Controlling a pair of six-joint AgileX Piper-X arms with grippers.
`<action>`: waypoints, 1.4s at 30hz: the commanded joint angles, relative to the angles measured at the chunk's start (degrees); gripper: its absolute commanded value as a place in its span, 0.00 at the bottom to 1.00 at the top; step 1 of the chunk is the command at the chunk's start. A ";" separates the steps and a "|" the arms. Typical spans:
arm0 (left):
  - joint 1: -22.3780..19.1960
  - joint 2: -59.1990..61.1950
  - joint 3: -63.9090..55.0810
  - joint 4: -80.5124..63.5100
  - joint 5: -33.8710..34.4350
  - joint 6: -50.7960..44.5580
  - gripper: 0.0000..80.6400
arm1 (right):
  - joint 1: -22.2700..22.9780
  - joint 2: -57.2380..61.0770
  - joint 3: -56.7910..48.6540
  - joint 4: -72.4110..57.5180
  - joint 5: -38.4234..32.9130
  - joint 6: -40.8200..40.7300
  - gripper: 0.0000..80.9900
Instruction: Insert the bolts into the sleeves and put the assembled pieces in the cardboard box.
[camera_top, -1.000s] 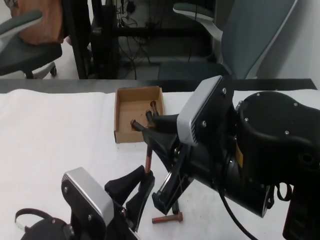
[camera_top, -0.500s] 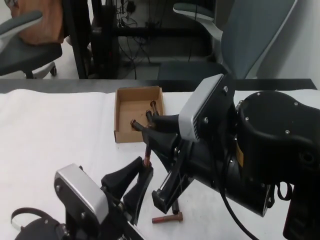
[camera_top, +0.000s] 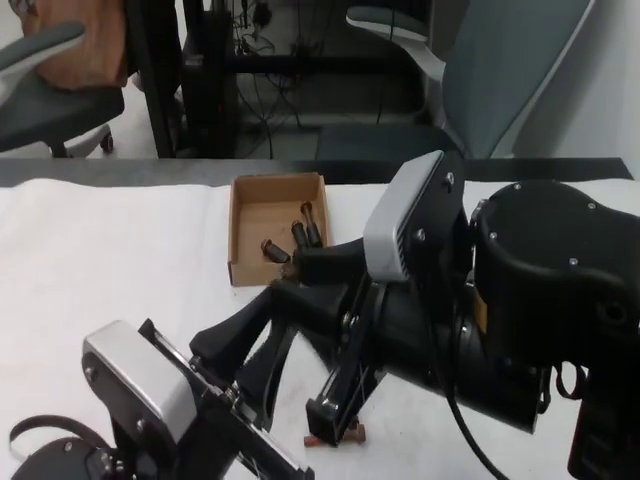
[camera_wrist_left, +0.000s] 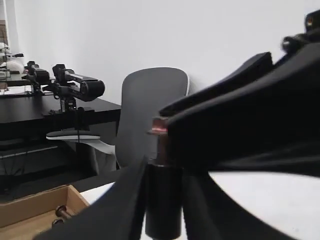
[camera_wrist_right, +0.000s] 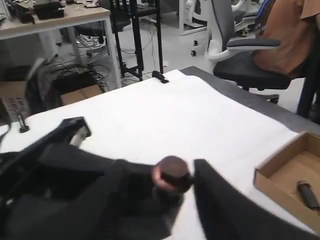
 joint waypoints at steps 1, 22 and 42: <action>0.09 0.02 -0.50 -4.89 1.38 1.88 0.02 | 1.21 -2.69 -0.24 -1.26 1.35 2.63 0.86; 30.53 13.02 -38.72 45.64 18.32 -5.69 0.02 | -0.11 -22.31 -0.24 41.37 31.11 11.29 0.86; 33.25 42.48 -58.81 51.38 33.34 -10.41 0.87 | -9.25 25.45 -14.27 37.10 11.69 10.04 0.82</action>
